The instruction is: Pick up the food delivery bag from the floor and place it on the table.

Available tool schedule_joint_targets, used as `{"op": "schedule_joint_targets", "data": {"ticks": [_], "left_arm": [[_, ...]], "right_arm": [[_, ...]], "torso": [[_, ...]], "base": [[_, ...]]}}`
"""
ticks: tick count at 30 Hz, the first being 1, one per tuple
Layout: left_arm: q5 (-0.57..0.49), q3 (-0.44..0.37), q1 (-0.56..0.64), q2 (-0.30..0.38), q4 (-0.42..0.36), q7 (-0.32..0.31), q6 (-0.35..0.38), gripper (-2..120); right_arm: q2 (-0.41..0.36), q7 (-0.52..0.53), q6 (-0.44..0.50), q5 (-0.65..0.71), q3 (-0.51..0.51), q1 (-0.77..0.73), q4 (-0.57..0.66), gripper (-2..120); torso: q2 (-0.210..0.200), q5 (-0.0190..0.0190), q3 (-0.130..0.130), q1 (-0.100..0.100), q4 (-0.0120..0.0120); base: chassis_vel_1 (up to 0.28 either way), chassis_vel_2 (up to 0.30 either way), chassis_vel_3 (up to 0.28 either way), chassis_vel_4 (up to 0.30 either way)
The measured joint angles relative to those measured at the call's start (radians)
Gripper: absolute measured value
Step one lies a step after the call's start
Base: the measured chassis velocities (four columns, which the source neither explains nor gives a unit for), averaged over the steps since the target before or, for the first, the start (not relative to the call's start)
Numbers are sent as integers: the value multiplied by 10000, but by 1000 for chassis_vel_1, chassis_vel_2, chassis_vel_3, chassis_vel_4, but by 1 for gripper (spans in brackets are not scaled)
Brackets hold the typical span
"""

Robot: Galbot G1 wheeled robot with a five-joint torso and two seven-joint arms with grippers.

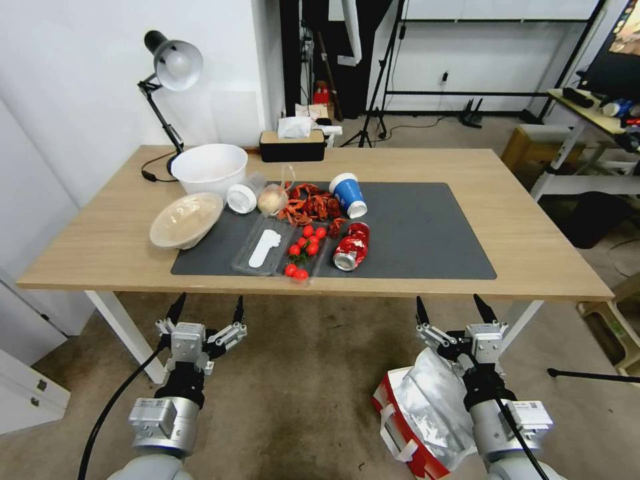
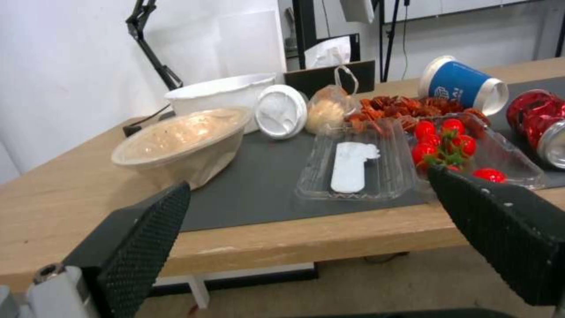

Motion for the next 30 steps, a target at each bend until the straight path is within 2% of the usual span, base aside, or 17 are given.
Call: {"op": "schedule_joint_targets", "data": {"ticks": [2,4,5,8,9,11,13,16,17,19,21,23,30], "left_arm": [[-95,36,4,48,-34,-108,75,100],[-682,279,24,351,-280,-750,572,100],[-682,279,24,351,-280,-750,572,100],[-1772,728,74,925,-726,-1942,1503,100],[-1772,728,74,925,-726,-1942,1503,100],[-2162,887,90,1127,-885,-2370,1835,100],[-2230,913,93,1161,-912,-2440,1890,100],[-2946,1207,118,1533,-1202,-3220,2503,100],[-2946,1207,118,1533,-1202,-3220,2503,100],[-3394,1392,139,1767,-1382,-3708,2885,100],[-3492,1414,169,1783,-1377,-3751,2766,100],[-3765,1483,362,1726,-1144,-3732,1943,100],[-3921,1443,384,1729,-1050,-3741,1681,100]], "right_arm": [[-12,-72,-229,43,40,-24,98,100],[-55,-319,-988,188,166,-102,424,100],[-55,-319,-988,188,166,-102,424,100],[-126,-708,-2185,415,358,-223,933,100],[-126,-708,-2185,415,358,-223,933,100],[-153,-856,-2641,499,433,-268,1122,100],[-156,-880,-2709,512,444,-275,1155,100],[-178,-966,-2986,578,491,-291,1277,100],[-178,-966,-2986,578,491,-291,1277,100],[-214,-1045,-3236,686,539,-278,1337,100],[-268,-1144,-3532,807,617,-251,1433,100],[-302,-1193,-3675,888,660,-229,1466,100],[-265,-1186,-3580,879,668,-196,1430,100]], "torso": [[0,-1,0,0,0],[0,-1,0,0,0],[0,-1,0,0,0],[0,-2,0,0,-1],[0,-2,0,0,-1],[0,-1,0,0,-1],[0,-1,0,0,-1],[0,-2,0,0,-1],[0,-2,0,0,-1],[0,1,0,0,-1],[0,-3,0,0,-2],[0,-1,0,0,2],[0,-1,0,0,0]], "base": [[0,0,0,0],[0,0,0,0],[0,0,0,0],[0,0,0,0],[0,0,0,0],[0,0,0,0],[0,0,0,0],[0,0,0,0],[0,0,0,0],[0,0,0,0],[0,0,0,0],[0,0,0,0],[0,0,0,0]]}}
